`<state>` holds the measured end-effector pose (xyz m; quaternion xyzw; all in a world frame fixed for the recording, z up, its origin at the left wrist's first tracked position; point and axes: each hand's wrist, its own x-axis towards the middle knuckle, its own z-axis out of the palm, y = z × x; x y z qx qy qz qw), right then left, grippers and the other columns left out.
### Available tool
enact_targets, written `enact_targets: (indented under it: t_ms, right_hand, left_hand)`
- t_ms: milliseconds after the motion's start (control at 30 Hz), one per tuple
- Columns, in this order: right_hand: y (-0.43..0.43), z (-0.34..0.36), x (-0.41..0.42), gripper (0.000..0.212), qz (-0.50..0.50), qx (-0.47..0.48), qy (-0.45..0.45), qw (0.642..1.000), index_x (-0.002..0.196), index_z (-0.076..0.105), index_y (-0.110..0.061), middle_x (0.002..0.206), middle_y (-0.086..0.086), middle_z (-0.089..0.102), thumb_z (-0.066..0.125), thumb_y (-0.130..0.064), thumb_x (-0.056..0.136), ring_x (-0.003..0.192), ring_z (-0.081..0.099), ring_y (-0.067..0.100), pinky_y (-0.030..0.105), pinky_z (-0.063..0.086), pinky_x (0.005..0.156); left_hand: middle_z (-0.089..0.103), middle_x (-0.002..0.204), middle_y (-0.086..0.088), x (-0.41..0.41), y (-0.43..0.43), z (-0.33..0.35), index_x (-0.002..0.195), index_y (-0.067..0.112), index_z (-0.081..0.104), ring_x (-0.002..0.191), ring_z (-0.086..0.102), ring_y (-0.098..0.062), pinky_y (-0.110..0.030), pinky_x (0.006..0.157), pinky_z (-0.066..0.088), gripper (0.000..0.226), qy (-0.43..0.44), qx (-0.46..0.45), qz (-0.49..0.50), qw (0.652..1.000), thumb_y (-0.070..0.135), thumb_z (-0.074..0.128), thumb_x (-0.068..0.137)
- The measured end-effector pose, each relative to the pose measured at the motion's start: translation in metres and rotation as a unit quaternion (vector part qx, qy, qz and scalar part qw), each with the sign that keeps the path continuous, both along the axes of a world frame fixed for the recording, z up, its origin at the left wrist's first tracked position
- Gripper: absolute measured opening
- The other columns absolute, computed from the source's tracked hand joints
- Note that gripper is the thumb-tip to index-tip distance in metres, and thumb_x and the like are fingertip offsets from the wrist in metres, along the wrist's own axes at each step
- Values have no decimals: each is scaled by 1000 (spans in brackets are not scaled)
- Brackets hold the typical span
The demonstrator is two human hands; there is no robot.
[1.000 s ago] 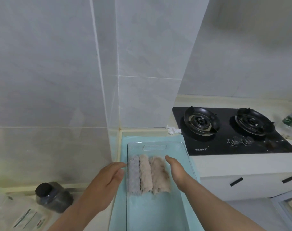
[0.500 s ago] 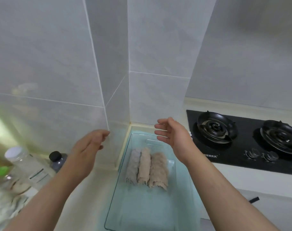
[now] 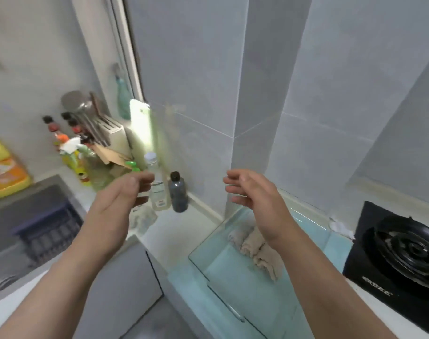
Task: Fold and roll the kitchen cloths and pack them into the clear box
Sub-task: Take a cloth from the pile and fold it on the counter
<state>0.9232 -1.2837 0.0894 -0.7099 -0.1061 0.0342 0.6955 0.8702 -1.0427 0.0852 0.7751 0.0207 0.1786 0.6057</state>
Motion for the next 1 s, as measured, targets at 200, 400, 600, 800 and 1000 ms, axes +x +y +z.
enact_targets:
  t_ms: [200,400,600,800,1000]
  right_hand:
    - [107,29,-38,26,161,19,-39,986,97,68,-29,104,-4,70,49,-37,82,98,64,18,32,50,87]
    - [221,49,-119,22,332,8,-66,941,104,67,-27,104,-6,72,55,-27,85,104,65,16,30,54,88]
    - [318,49,-230,25,452,25,-40,891,96,72,-32,102,-3,73,57,-27,76,102,65,23,38,54,92]
    - [386,42,-347,19,517,5,-26,855,101,70,-22,99,-3,74,58,-19,86,98,67,17,35,55,90]
    - [437,31,-446,17,560,-6,-4,828,103,70,-18,100,0,73,58,-12,92,97,67,18,32,56,89]
  left_hand:
    - [69,111,8,-116,81,28,108,31,67,106,63,-14,-39,92,50,52,-43,15,172,984,65,39,79]
    - [69,111,9,-258,147,32,105,38,70,105,64,-10,-47,99,47,49,-41,21,333,942,65,36,81]
    - [70,108,9,-407,195,32,100,30,72,102,65,-8,-34,91,51,52,-50,-5,464,884,69,43,80]
    - [72,103,5,-540,229,23,97,18,71,101,65,-11,-22,80,52,38,-45,-32,526,849,44,45,89]
    - [72,103,5,-656,257,15,90,27,75,100,66,-9,-30,86,50,59,-53,-41,570,819,77,54,68]
